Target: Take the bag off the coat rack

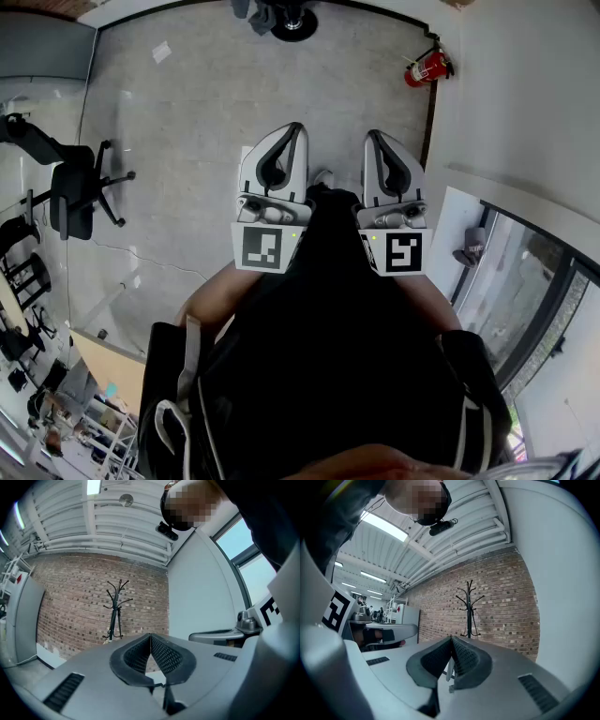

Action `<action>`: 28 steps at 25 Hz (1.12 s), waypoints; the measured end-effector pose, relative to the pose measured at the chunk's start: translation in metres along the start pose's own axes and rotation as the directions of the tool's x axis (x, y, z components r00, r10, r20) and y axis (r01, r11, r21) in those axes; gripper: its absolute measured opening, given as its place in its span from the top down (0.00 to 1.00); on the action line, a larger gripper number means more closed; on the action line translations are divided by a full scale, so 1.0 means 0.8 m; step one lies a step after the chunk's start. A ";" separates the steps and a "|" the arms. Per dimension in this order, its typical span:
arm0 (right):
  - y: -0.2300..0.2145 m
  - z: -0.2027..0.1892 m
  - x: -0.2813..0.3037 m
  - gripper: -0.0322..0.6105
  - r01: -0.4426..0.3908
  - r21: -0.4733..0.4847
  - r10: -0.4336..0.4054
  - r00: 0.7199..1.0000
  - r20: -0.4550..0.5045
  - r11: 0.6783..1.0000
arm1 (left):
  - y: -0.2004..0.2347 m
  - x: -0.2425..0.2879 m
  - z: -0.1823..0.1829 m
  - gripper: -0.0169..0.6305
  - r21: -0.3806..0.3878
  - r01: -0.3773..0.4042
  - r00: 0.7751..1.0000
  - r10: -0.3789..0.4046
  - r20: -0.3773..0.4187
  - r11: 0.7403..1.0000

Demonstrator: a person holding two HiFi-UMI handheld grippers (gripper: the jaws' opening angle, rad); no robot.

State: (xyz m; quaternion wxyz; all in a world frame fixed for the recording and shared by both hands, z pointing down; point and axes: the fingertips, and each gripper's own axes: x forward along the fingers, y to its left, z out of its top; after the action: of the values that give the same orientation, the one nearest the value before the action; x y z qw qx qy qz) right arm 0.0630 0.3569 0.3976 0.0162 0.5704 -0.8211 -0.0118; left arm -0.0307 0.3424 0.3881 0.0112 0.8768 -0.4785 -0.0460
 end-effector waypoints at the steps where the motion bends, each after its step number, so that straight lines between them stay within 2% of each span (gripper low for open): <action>1: 0.000 -0.001 -0.004 0.92 -0.006 0.001 0.006 1.000 0.002 1.000 | -0.005 -0.001 -0.001 0.94 -0.001 0.003 1.000 -0.003 0.001 1.000; 10: -0.004 -0.004 -0.026 0.92 -0.038 0.025 0.038 0.999 0.026 0.999 | -0.029 -0.014 -0.015 0.94 -0.002 -0.001 1.000 0.001 -0.013 1.000; 15: -0.012 -0.021 -0.029 0.92 -0.046 0.090 0.047 0.999 -0.004 0.995 | -0.004 -0.021 0.001 0.94 0.003 -0.115 0.993 0.115 0.014 0.993; 18: -0.022 -0.037 -0.047 0.92 -0.043 0.104 0.046 0.999 -0.027 0.994 | -0.013 -0.021 -0.012 0.94 0.010 -0.139 0.990 0.139 -0.001 0.990; 21: -0.029 -0.045 -0.052 0.92 -0.027 0.116 0.031 0.999 -0.036 0.993 | -0.013 -0.017 -0.024 0.94 0.004 -0.137 0.990 0.137 -0.041 0.991; 28: -0.049 -0.047 -0.047 0.92 -0.009 0.142 0.014 0.999 -0.033 0.990 | -0.048 0.017 -0.019 0.94 0.031 -0.053 0.998 0.054 -0.028 0.998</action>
State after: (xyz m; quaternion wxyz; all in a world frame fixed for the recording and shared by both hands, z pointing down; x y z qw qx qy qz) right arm 0.1146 0.3784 0.4334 -0.0101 0.5654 -0.8228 0.0565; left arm 0.0105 0.3512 0.3998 0.0063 0.8643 -0.5022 -0.0257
